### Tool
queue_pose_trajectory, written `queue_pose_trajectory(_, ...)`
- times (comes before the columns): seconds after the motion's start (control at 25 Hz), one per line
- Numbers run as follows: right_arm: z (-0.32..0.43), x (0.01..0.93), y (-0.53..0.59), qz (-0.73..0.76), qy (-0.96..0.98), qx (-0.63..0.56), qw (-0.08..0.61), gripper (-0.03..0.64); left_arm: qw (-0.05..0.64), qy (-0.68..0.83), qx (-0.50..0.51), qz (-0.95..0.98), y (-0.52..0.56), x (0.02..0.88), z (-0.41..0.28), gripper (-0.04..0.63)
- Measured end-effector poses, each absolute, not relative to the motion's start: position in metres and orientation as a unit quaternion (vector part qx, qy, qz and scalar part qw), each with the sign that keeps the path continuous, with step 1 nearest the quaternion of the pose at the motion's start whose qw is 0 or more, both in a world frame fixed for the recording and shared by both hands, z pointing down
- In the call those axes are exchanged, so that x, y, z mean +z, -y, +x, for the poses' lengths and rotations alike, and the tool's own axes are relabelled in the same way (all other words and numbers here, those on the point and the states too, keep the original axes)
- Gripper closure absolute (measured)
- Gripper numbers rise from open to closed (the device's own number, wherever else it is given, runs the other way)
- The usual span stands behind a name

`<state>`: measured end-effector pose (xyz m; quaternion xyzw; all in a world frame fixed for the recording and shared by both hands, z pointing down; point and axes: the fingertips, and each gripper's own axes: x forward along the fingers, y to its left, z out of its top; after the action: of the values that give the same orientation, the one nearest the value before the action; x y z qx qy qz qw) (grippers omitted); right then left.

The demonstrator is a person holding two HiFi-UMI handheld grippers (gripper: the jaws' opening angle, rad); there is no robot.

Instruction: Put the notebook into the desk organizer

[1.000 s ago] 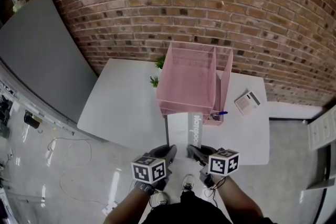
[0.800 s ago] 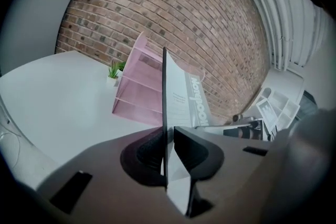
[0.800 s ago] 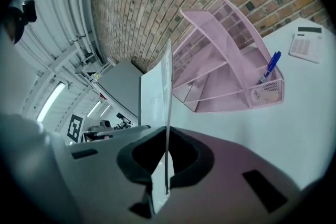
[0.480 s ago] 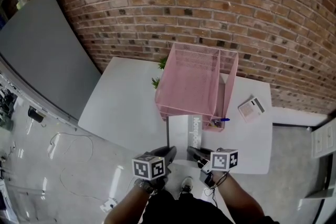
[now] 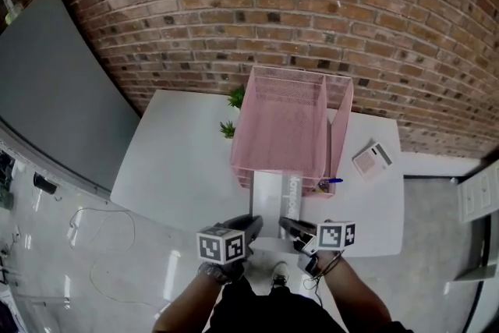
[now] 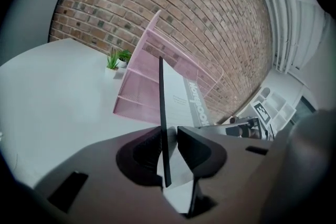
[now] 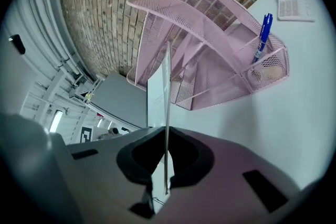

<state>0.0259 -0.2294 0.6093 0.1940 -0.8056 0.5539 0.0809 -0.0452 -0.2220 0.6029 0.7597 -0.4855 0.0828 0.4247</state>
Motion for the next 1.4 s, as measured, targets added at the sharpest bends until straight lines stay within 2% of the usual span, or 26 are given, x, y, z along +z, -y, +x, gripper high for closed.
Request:
queue_pose_trajectory(0.36, 0.012, 0.598, 0.258, 0.222, 0.773, 0.595, 0.006, 0.604, 0.392, 0.458, 0.104, 0.791, 0.242, 0.596, -0.073, 0.492)
queue_pose_trajectory(0.76, 0.003, 0.596, 0.277, 0.27, 0.755, 0.598, 0.0, 0.604, 0.265, 0.439, 0.168, 0.842, 0.242, 0.585, -0.08, 0.382)
queue_pose_trajectory(1.08, -0.01, 0.591, 0.286, 0.276, 0.758, 0.591, -0.004, 0.604, 0.197, 0.443, 0.221, 0.846, 0.246, 0.594, -0.086, 0.373)
queue_pose_trajectory(1.4, -0.016, 0.59, 0.299, 0.272, 0.753, 0.599, -0.029, 0.603, 0.194, 0.443, 0.225, 0.846, 0.257, 0.602, -0.093, 0.373)
